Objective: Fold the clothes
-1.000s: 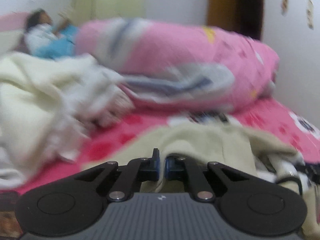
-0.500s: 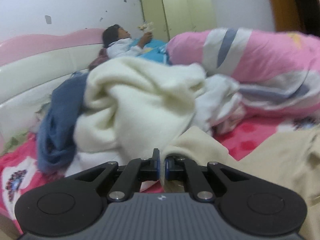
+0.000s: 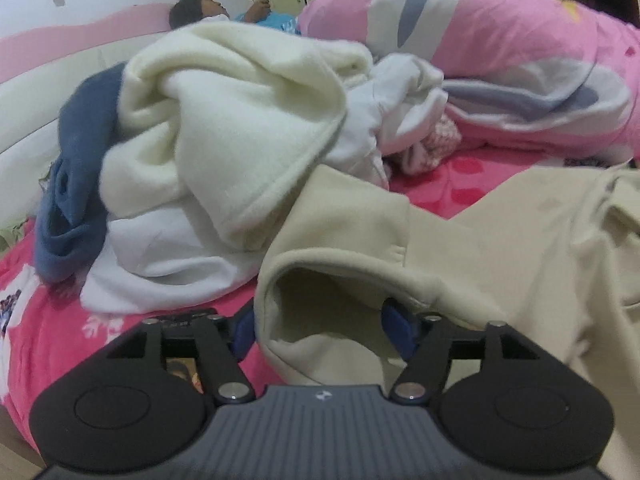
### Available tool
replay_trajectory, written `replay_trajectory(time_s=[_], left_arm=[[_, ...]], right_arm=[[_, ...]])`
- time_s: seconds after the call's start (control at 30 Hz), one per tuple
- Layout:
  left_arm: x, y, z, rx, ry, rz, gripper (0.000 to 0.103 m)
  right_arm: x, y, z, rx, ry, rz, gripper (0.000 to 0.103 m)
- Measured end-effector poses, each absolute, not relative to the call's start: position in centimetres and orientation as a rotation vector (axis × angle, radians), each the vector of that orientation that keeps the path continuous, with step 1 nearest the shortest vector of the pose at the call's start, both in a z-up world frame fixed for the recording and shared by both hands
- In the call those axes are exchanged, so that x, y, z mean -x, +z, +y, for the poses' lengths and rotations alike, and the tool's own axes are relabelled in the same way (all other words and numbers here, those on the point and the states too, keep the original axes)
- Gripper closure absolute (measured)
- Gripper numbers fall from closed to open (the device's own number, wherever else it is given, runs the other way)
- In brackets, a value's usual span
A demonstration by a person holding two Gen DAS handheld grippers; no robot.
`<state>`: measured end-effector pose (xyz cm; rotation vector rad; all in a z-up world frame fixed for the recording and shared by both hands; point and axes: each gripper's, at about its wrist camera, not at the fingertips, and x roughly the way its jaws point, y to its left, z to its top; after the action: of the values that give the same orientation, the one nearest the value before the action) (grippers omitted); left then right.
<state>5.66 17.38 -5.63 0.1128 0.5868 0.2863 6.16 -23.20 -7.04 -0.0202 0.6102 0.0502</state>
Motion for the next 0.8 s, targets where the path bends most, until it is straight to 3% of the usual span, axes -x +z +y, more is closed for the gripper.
replay_trajectory(time_s=[0.1,0.33,0.4,0.5,0.8], left_arm=[[-3.9,-4.5,17.0,-0.093,0.272,0.551,0.023],[-0.9,-2.1,15.1,0.020,0.158,0.468,0.019],[-1.2,-2.1,13.2,0.018,0.089,0.468,0.017],[-2.2,-2.8,9.9,-0.015,-0.017,0.486,0.017],[-5.7,-6.9,1.6,-0.182,-0.205,0.578,0.020]], right_arm=[[-6.2,-7.0,-23.2,0.021,0.049,0.615,0.087],[-6.1,-6.9,-22.9,0.035,0.049,0.621,0.085],[-5.8,-6.5,-22.8,0.060,0.052,0.625,0.076],[-4.8,-5.1,-23.0,0.082,0.062,0.600,0.050],[-5.2,-0.9,-22.0,0.198,0.209,0.495,0.041]])
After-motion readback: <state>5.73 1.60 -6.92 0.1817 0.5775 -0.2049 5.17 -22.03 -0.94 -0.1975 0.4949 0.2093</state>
